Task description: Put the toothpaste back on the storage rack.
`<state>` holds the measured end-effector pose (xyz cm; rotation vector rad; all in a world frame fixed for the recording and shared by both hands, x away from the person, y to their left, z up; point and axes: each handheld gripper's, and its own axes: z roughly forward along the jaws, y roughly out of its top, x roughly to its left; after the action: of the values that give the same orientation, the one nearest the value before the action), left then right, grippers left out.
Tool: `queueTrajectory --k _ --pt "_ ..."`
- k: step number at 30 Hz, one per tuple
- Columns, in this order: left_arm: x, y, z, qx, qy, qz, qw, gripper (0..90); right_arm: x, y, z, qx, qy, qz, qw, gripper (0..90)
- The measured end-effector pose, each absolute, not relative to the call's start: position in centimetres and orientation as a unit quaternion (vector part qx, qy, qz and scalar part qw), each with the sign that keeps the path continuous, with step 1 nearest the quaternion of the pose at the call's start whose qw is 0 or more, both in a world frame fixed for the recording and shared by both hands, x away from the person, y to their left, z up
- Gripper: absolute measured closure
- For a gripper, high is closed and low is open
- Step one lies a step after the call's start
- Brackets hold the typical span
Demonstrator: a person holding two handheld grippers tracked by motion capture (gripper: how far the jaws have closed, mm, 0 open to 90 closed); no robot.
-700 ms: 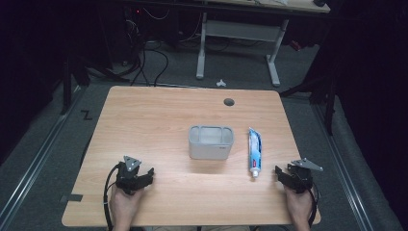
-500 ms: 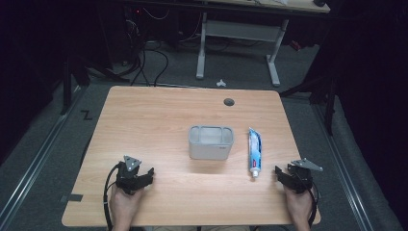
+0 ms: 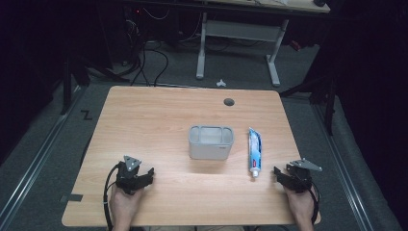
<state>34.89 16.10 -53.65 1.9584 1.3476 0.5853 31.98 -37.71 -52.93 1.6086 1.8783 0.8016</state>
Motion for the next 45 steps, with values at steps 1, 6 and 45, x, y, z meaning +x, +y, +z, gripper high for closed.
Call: queueTrajectory --k 1,6,45 --pt "34.9 16.1 -53.7 0.752 0.518 0.225 0.34 28.7 32.0 -37.7 -52.9 0.596 0.696 0.298 0.267 44.1" --pt "34.9 16.1 -53.6 0.753 0.518 0.225 0.339 28.6 31.9 -37.7 -52.9 0.597 0.695 0.3 0.266 47.3" --pt "34.9 16.0 -53.7 0.754 0.515 0.225 0.339 28.3 28.6 -35.0 -50.6 0.566 0.699 0.358 0.25 44.8"
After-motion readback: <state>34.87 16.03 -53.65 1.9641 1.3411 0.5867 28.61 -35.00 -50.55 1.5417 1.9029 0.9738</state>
